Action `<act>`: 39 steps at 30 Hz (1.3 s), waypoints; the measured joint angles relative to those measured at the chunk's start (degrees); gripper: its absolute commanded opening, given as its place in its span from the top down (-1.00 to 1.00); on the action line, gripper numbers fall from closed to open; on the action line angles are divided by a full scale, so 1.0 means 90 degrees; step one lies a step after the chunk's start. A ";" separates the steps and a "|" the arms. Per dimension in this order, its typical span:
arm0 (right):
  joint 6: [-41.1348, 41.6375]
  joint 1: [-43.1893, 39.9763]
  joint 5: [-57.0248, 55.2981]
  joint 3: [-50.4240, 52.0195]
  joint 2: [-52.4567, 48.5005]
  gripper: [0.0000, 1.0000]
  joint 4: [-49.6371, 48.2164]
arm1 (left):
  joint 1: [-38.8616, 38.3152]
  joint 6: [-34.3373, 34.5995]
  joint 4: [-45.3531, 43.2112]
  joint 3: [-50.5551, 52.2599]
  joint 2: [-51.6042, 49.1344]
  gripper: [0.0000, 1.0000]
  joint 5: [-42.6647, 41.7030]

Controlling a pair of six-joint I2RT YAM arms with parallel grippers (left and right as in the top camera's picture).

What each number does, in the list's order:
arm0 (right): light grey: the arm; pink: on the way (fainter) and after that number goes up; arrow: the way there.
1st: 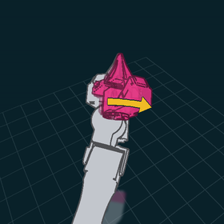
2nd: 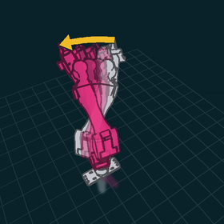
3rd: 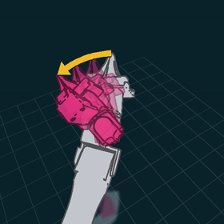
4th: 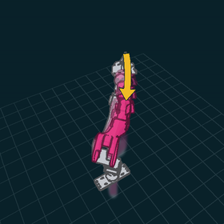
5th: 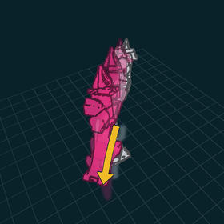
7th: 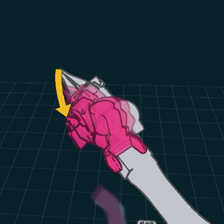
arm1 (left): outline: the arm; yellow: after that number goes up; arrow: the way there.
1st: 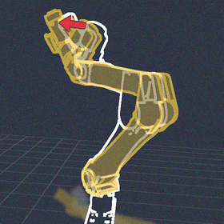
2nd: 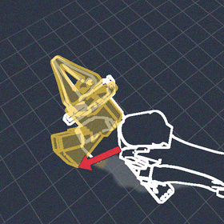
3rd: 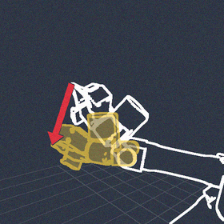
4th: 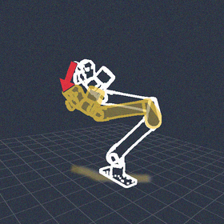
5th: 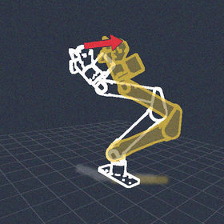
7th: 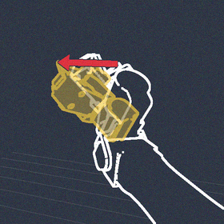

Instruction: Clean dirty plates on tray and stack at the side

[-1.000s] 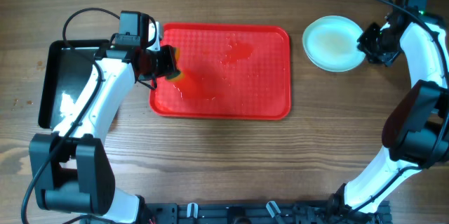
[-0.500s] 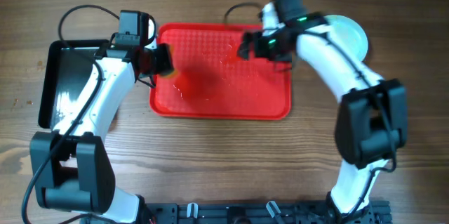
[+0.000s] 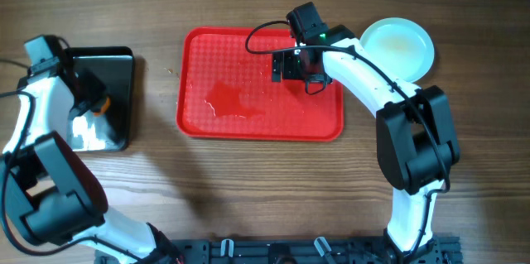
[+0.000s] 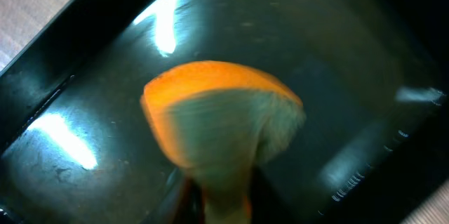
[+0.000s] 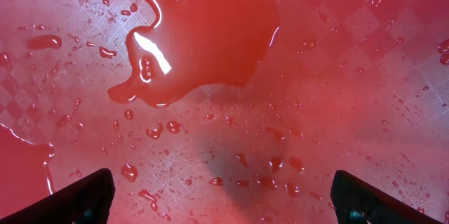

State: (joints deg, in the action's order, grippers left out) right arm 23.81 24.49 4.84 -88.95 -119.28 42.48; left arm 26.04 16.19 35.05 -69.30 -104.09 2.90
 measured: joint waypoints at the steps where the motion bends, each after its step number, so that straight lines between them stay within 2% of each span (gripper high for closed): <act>1: 0.0000 0.0000 0.0000 0.0000 0.0000 -1.00 0.0000 | 0.0097 0.0022 -0.0024 0.0005 -0.0053 0.38 -0.0053; 2: 0.0000 0.0000 0.0000 0.0000 0.0000 -0.99 -0.0002 | 0.0153 0.0036 -0.0063 0.0005 -0.0061 0.24 -0.0121; 4: 0.0000 0.0000 0.0000 0.0000 0.0000 -0.99 -0.0015 | 0.0180 0.0078 -0.0182 0.0005 -0.0061 0.13 -0.0464; 8: 0.0000 0.0000 0.0000 0.0000 0.0000 -0.99 -0.0015 | 0.0172 0.0080 -0.0126 0.0002 -0.0053 0.22 -0.0741; 10: 0.0002 0.0000 0.0002 0.0000 0.0000 -0.99 0.0036 | 0.0172 0.0078 0.0170 -0.0036 0.0041 0.08 -0.0831; 11: 0.0002 0.0000 0.0007 -0.0019 0.0000 -1.00 0.0260 | 0.0172 0.0078 0.0406 -0.0090 0.0250 -0.11 -0.0959; 12: 0.0019 0.0000 0.0027 -0.0061 0.0002 -0.99 0.0532 | 0.0172 0.0092 0.0464 -0.0131 0.0544 -0.76 -0.1144; 13: 0.0022 0.0000 0.0029 -0.0126 0.0041 -1.00 0.0760 | 0.0172 0.0085 0.0493 -0.0226 0.1064 -1.00 -0.1440; 15: 0.0022 0.0000 0.0010 -0.0158 0.0503 -0.99 0.1049 | 0.0172 0.0080 0.0478 -0.0374 0.1950 -1.00 -0.1994; 18: -0.0036 0.0032 -0.0019 -0.0233 0.2130 -1.00 0.1600 | 0.0172 0.0100 0.0488 -0.0488 0.2919 -1.00 -0.2458; 21: -0.0172 0.0452 -0.0180 -0.0423 0.3847 -0.99 0.2375 | 0.0172 0.0100 0.0527 -0.0486 0.3053 -1.00 -0.2603; 23: -0.0180 0.0891 -0.0265 -0.0335 0.4369 -1.00 0.2769 | 0.0172 0.0100 0.0534 -0.0486 0.3028 -1.00 -0.2645; 28: -0.0170 0.1797 -0.0406 0.0109 0.4673 -0.99 0.2817 | 0.0172 0.0100 0.0539 -0.0486 0.3026 -1.00 -0.2652; 39: -0.0165 0.1858 -0.0648 0.0124 0.4680 -1.00 0.2858 | 0.0172 0.0100 0.0537 -0.0486 0.3026 -1.00 -0.2652</act>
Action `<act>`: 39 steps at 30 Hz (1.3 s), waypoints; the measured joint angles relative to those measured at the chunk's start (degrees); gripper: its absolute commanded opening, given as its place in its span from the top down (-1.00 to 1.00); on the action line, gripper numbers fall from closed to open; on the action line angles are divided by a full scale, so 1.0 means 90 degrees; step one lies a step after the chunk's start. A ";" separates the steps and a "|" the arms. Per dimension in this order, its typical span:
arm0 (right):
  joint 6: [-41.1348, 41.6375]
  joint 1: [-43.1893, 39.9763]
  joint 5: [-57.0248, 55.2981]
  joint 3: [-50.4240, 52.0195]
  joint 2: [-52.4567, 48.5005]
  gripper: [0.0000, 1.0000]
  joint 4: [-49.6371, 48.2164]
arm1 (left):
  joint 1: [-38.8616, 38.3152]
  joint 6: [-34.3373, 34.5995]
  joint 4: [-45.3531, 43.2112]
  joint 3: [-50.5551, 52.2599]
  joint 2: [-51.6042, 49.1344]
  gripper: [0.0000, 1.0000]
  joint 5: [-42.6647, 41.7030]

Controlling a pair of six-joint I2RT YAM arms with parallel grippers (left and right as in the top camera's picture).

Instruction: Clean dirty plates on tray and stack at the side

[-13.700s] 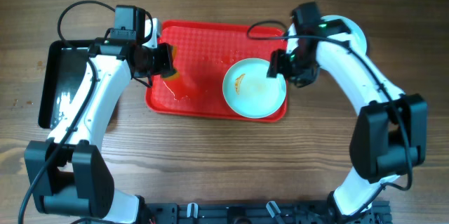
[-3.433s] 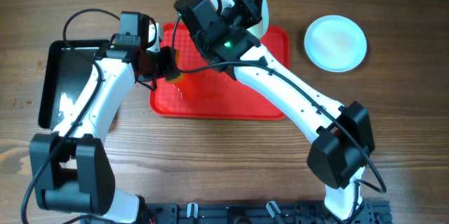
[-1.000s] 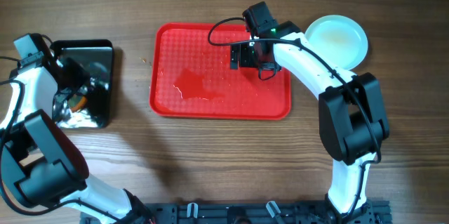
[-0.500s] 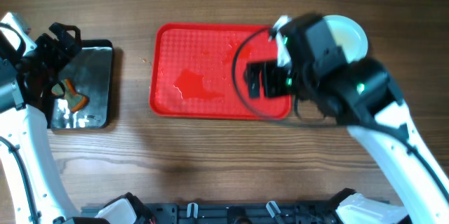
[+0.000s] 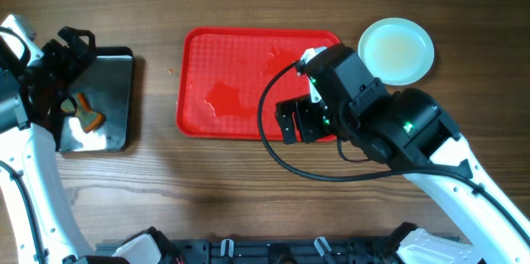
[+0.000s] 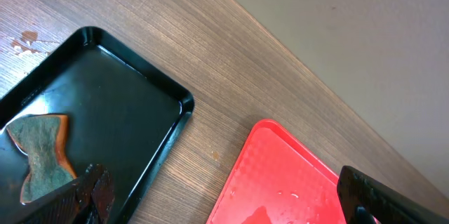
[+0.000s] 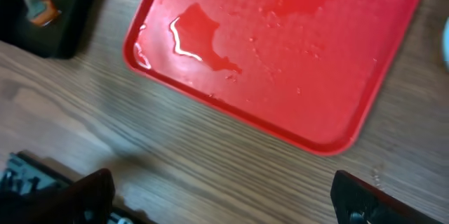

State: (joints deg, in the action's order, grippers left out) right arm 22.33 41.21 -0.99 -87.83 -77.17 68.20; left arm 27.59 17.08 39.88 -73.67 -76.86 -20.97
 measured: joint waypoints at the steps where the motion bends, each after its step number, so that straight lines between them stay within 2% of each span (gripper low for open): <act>1: 0.0000 0.0000 -0.0129 0.0000 0.0000 -0.99 -0.0005 | 0.0000 0.0000 0.0000 0.0000 0.0000 -1.00 0.0000; 10: -0.0112 -0.0049 -0.1151 0.0022 0.0449 -1.00 0.0075 | 0.0000 0.0000 0.0000 0.0000 0.0000 -1.00 0.0002; 13: -0.0503 -0.0287 -0.1226 0.0452 0.0879 -1.00 -0.0753 | 0.0000 0.0000 0.0002 0.0000 0.0000 -1.00 0.0000; 16: -0.0833 -0.0993 -0.0894 0.2089 0.2052 -0.99 -0.2880 | 0.0000 0.0000 -0.0012 -0.0002 -0.0002 -1.00 -0.0010; 18: -0.1018 -0.1583 -0.0347 0.3577 0.2820 -1.00 -0.4779 | 0.0000 0.0000 0.0005 0.0000 -0.0007 -1.00 -0.0019; 22: -0.1251 -0.2555 0.0675 0.6271 0.4133 -0.99 -0.7006 | 0.0000 0.0000 0.0002 0.0000 -0.0007 -1.00 -0.0022; 25: -0.1175 -0.3135 0.0993 0.7599 0.5336 -1.00 -0.7402 | 0.0000 0.0000 -0.0005 0.0000 -0.0007 -1.00 -0.0024; 28: -0.1158 -0.3536 0.1178 0.8279 0.6547 -0.99 -0.7470 | 0.0000 0.0000 0.0005 0.0000 -0.0007 -1.00 -0.0022; 34: -0.1161 -0.4167 0.1231 0.8867 0.8080 -1.00 -0.7504 | 0.0000 0.0000 0.0005 0.0000 -0.0007 -1.00 -0.0022; 39: -0.1161 -0.4597 0.1333 0.9032 0.8446 -0.99 -0.7592 | 0.0000 0.0000 0.0002 0.0000 -0.0007 -1.00 -0.0022</act>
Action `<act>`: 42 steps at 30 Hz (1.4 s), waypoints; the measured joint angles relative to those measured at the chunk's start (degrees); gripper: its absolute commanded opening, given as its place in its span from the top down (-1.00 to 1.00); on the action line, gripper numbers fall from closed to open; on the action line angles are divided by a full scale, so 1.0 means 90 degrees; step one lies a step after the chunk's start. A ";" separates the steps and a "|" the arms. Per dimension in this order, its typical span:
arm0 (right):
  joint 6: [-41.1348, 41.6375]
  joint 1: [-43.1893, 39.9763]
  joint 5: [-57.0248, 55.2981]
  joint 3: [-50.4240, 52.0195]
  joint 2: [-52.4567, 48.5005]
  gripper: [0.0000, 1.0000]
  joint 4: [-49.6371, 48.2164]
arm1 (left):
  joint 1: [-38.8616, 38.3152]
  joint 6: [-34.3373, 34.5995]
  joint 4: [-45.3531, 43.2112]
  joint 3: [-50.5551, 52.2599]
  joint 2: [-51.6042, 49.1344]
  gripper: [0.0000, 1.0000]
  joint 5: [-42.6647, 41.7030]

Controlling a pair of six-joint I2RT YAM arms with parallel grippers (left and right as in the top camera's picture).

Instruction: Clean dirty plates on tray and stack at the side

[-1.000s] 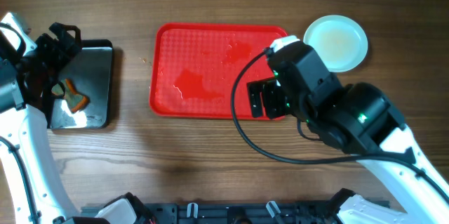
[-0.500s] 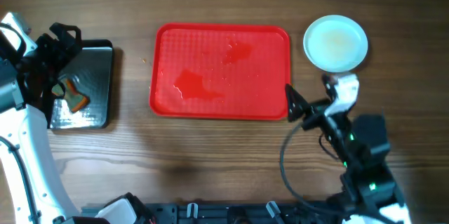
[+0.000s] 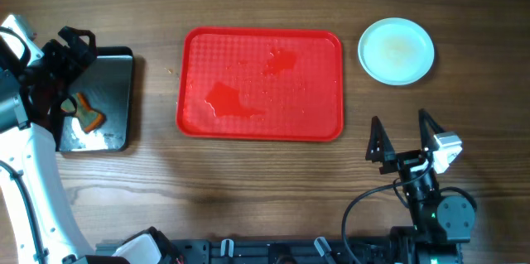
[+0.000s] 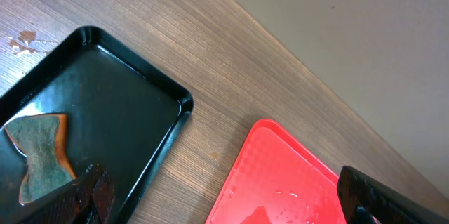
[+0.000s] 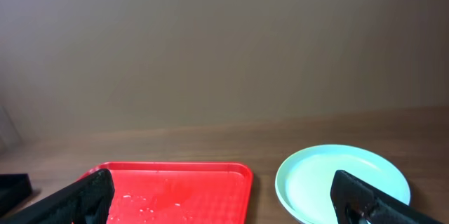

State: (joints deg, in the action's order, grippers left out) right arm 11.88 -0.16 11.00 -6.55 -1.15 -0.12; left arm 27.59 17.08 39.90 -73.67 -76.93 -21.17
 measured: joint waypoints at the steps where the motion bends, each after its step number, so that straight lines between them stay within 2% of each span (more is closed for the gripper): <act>1: 0.0000 -0.0027 0.0017 0.0075 0.0005 -0.99 -0.0155 | 0.0000 0.0000 -0.0002 0.0000 0.0000 -1.00 0.0000; 8: 0.0000 -0.0036 0.0010 0.0685 0.0015 -0.99 -0.0804 | 0.0000 0.0000 0.0000 0.0000 0.0000 -1.00 0.0000; 13: -0.0010 -0.0036 -0.0464 0.0685 0.0029 -0.99 0.0002 | 0.0000 0.0000 0.0000 0.0000 0.0000 -1.00 0.0000; 19: -0.0493 -0.0036 -0.0712 0.0685 0.0029 -0.99 0.0015 | 0.0000 0.0000 0.0000 0.0000 0.0000 -1.00 0.0000; 38: -0.0525 -0.0036 -0.0731 0.0685 0.0029 -0.99 0.0017 | 0.0000 0.0000 -0.0002 0.0000 0.0000 -1.00 0.0000; 42: -0.0525 -0.0036 -0.0733 0.0685 0.0029 -0.99 0.0017 | -0.0002 -0.0002 0.0449 -0.0002 0.0000 -1.00 0.0029</act>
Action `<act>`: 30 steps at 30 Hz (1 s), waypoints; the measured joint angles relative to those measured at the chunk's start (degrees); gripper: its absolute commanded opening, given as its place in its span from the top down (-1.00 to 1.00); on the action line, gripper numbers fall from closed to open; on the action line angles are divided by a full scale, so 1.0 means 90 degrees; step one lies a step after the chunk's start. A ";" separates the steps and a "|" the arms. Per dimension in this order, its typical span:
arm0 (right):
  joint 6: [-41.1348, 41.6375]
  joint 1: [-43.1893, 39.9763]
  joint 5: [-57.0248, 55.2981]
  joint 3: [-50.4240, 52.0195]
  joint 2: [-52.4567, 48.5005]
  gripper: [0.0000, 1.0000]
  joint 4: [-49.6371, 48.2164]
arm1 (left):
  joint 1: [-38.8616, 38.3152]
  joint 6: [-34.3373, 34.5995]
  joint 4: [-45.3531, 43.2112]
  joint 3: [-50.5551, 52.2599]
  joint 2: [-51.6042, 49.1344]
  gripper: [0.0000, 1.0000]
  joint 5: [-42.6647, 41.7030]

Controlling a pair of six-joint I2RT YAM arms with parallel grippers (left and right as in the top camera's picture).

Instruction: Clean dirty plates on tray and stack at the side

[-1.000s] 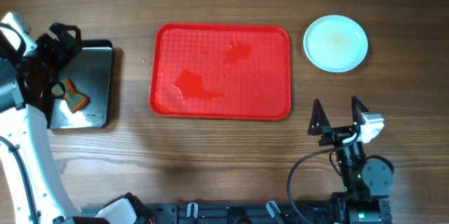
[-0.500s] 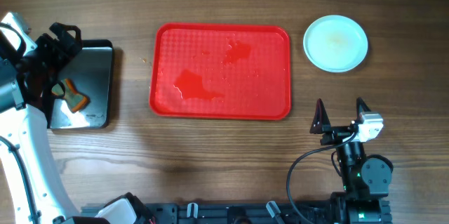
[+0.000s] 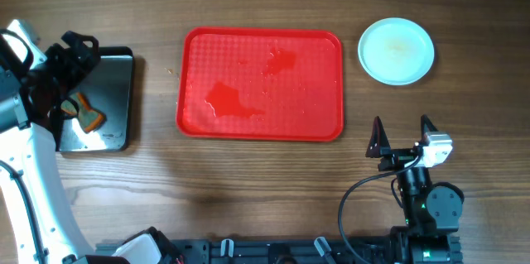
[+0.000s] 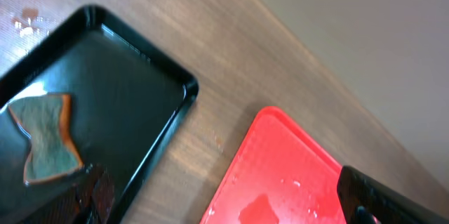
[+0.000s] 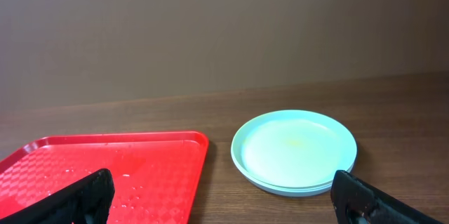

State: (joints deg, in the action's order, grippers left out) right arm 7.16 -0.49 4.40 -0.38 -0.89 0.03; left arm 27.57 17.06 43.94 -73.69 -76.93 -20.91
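The red tray lies mid-table, wet with puddles and bare of plates; its near corner shows in the right wrist view. A stack of pale green plates sits on the wood right of the tray, with a faint yellowish smear on the top one. My right gripper stands open and empty near the front right, facing the stack. At the far left my left gripper is raised, open and empty.
A black tray at the left holds an orange and green sponge, which the left wrist view also shows. A small stain marks the wood beyond the black tray.
The right gripper has turned a little, so the plate stack now sits nearer the middle of its view. The left wrist view has shifted slightly. Tray, plates and sponge are unmoved.
My left gripper was first down on the sponge in the black tray, and my right was low over the wet red tray. Then the sponge lay free with the left raised and open. Later the right arm stood back at the front right, where it stays.
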 measured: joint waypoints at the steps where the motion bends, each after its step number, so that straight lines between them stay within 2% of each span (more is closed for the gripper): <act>1: 0.0000 0.0000 0.0002 0.0000 0.0000 -0.99 0.0000 | -0.0027 -0.0041 0.0211 0.0002 0.0000 -1.00 0.0012; 4: 0.0000 0.0000 0.0000 0.0000 0.0000 -0.99 -0.0002 | -0.0325 -0.0389 0.0449 0.0284 0.0095 -1.00 0.0080; 6: 0.0000 0.0000 0.0000 0.0000 0.0000 -1.00 -0.0002 | -0.0714 -0.0714 0.0265 0.0862 0.0338 -1.00 0.0117; 8: 0.0000 0.0000 0.0000 0.0000 0.0005 -0.99 -0.0002 | -0.1134 -0.0959 -0.0556 0.1989 0.0789 -1.00 0.0155; 12: 0.0000 0.0000 -0.0002 0.0002 0.0012 -0.99 -0.0002 | -0.1474 -0.1107 -0.1365 0.3803 0.1732 -1.00 0.0168; 15: 0.0000 0.0000 0.0000 0.0002 0.0012 -1.00 -0.0002 | -0.1523 -0.1156 -0.1625 0.4896 0.2637 -1.00 0.0250; 20: 0.0000 0.0000 -0.0002 0.0002 0.0012 -1.00 0.0000 | -0.1523 -0.1188 -0.3201 0.6390 0.4046 -1.00 0.0321; 25: 0.0000 0.0000 -0.0002 0.0002 0.0012 -0.99 0.0000 | -0.1838 -0.1200 -0.4867 0.7543 0.4711 -1.00 0.0168; 30: 0.0000 0.0000 -0.0002 0.0002 0.0012 -0.99 0.0000 | -0.2302 -0.1202 -0.5183 0.7861 0.5549 -1.00 0.0340</act>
State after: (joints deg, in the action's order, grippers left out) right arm 7.16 -0.49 4.38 -0.36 -0.78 0.03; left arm 6.85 6.24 -2.70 -2.94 -26.98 -17.85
